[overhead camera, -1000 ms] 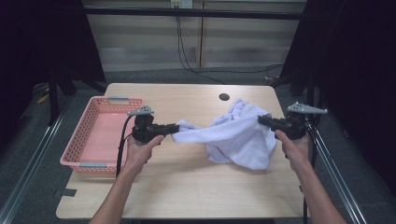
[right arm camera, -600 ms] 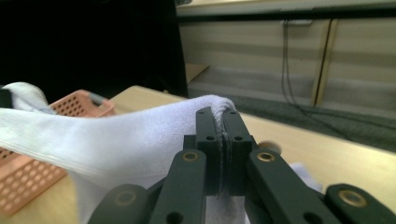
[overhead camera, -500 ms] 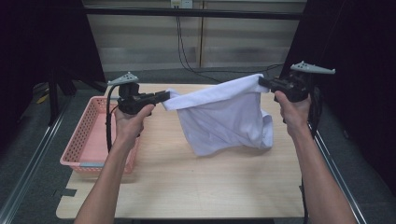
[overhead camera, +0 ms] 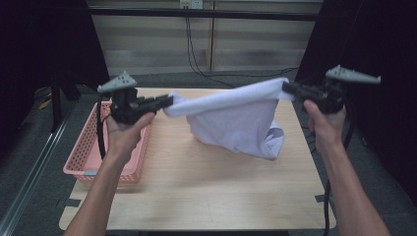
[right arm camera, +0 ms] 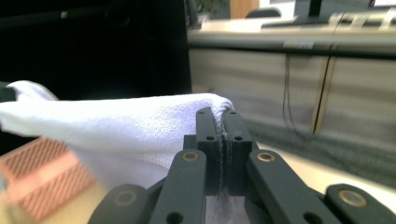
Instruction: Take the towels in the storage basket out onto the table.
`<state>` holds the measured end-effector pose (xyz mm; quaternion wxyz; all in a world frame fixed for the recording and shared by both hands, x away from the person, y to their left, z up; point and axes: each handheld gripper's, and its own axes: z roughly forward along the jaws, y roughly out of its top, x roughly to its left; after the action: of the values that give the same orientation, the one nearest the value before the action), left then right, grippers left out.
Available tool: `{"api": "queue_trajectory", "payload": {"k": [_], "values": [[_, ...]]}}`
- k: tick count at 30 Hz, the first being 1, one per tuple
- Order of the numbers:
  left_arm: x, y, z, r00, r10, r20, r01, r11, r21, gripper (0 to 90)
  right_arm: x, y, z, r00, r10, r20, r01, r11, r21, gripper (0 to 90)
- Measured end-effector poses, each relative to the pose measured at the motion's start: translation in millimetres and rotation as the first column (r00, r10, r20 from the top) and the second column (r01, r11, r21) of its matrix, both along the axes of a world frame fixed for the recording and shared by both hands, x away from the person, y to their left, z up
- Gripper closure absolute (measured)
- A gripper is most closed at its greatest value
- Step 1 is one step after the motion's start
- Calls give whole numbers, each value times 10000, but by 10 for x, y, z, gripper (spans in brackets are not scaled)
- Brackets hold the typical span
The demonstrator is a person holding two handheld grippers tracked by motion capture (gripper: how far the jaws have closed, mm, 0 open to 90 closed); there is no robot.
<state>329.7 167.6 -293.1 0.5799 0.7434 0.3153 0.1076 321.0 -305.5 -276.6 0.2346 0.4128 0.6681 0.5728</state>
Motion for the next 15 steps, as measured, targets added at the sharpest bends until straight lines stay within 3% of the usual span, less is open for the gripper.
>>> {"api": "queue_trajectory", "payload": {"k": [1,2,3,4,5,6,7,9,10,11,12,13,14,15], "values": [[-174,7,-216,9992,-266,-305,274,9993,249,855,-193,10,-249,9990,295,-344,-297,9995,-53,872],[-174,7,-216,9992,-266,-305,274,9993,249,854,-193,10,-249,9990,295,-344,-297,9995,-53,872],[-267,18,-328,9987,-371,-362,381,9989,287,854,-300,16,-376,9971,523,-559,-521,9986,56,873],[-346,31,-452,9957,-628,-677,638,9979,135,853,-406,25,-492,9950,636,-770,-651,9977,-167,872],[-461,43,-592,9949,-566,-837,604,9972,437,849,-659,17,-738,9886,948,-1165,-961,9954,-52,872],[-600,72,-797,9896,-854,-1159,898,9954,331,848,-737,14,-803,9876,932,-1267,-975,9949,-278,872],[-600,72,-797,9896,-854,-1159,898,9954,331,844,-846,3,-880,9874,726,-1405,-797,9958,-456,872],[-751,86,-984,9866,-841,-1397,934,9937,617,839,-1006,-33,-1021,9825,906,-1628,-957,9951,-239,872],[-844,104,-1117,9789,-1050,-1751,1184,9906,678,839,-1006,-33,-1021,9825,906,-1628,-957,9951,-239,872],[-926,110,-1219,9734,-1078,-2022,1245,9896,715,837,-1217,-34,-1193,9755,984,-1966,-1075,9936,-362,872],[-1007,110,-1310,9657,-1233,-2283,1428,9872,712,837,-1217,-34,-1193,9755,984,-1966,-1075,9936,-362,872],[-1085,117,-1384,9625,-1311,-2374,1539,9849,798,837,-1318,-34,-1264,9721,1111,-2068,-1185,9927,-235,872],[-1168,125,-1439,9588,-1370,-2488,1586,9850,687,841,-1535,-33,-1364,9681,1219,-2191,-1305,9911,-251,872],[-1232,133,-1471,9511,-1630,-2626,1844,9811,589,840,-1645,-33,-1392,9658,1281,-2253,-1376,9901,-269,872]]}}
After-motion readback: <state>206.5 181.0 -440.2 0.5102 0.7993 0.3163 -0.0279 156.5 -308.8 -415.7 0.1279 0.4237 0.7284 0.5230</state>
